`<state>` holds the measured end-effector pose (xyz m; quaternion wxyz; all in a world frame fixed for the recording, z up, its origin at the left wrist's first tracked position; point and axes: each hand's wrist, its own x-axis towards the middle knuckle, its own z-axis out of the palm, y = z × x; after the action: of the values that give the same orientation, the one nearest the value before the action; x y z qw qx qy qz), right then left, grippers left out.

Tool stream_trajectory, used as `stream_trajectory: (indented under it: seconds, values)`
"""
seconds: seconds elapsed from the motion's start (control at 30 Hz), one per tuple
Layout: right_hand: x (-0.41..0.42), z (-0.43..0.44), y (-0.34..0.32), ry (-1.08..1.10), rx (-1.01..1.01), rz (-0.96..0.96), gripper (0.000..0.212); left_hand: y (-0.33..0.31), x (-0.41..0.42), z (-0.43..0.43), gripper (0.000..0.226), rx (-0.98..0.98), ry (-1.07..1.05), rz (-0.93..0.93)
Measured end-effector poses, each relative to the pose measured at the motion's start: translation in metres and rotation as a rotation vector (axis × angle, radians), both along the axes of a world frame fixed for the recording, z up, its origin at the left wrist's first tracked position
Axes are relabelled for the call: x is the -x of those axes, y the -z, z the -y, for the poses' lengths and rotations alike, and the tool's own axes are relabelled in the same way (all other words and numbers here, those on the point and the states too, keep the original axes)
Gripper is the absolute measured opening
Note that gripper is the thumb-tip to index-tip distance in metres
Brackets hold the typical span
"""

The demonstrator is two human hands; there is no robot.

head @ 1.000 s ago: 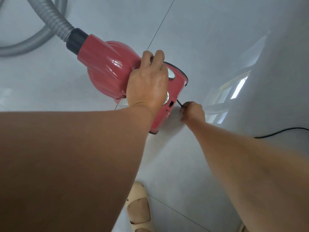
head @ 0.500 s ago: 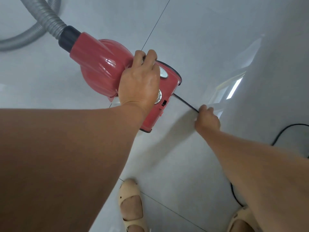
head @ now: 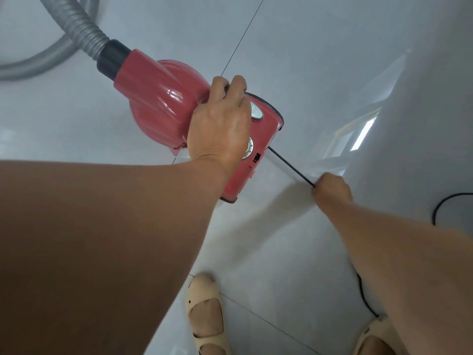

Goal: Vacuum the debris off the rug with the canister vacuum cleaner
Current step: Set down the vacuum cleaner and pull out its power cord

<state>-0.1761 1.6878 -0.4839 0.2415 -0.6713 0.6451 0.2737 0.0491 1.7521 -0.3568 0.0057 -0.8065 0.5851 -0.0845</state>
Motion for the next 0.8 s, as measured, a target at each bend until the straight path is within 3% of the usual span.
stream_trajectory:
  seconds: [0.17, 0.23, 0.33, 0.43, 0.57, 0.8]
  values:
    - [0.026, -0.001, -0.018, -0.089, -0.023, -0.190, 0.032, 0.000, -0.001, -0.001, 0.021, 0.000, -0.017, 0.018]
    - [-0.002, 0.000, -0.013, -0.097, 0.002, -0.048, 0.033, -0.003, 0.000, 0.001, 0.021, -0.012, -0.022, 0.013]
    - [-0.066, 0.005, 0.005, -0.078, -0.071, 0.349, 0.045, 0.002, -0.001, -0.001, 0.024, -0.010, -0.014, 0.026]
    - [-0.111, 0.001, 0.015, 0.023, -0.211, 0.476, 0.034, 0.001, 0.000, -0.001, 0.032, 0.008, -0.009, 0.022]
    - [-0.086, -0.009, 0.022, 0.055, -0.105, 0.367, 0.024, 0.001, -0.001, -0.002, 0.025, -0.013, -0.005, 0.004]
    - [0.025, -0.004, 0.000, -0.070, -0.057, -0.138, 0.025, 0.002, 0.000, -0.002, 0.035, 0.006, 0.015, 0.010]
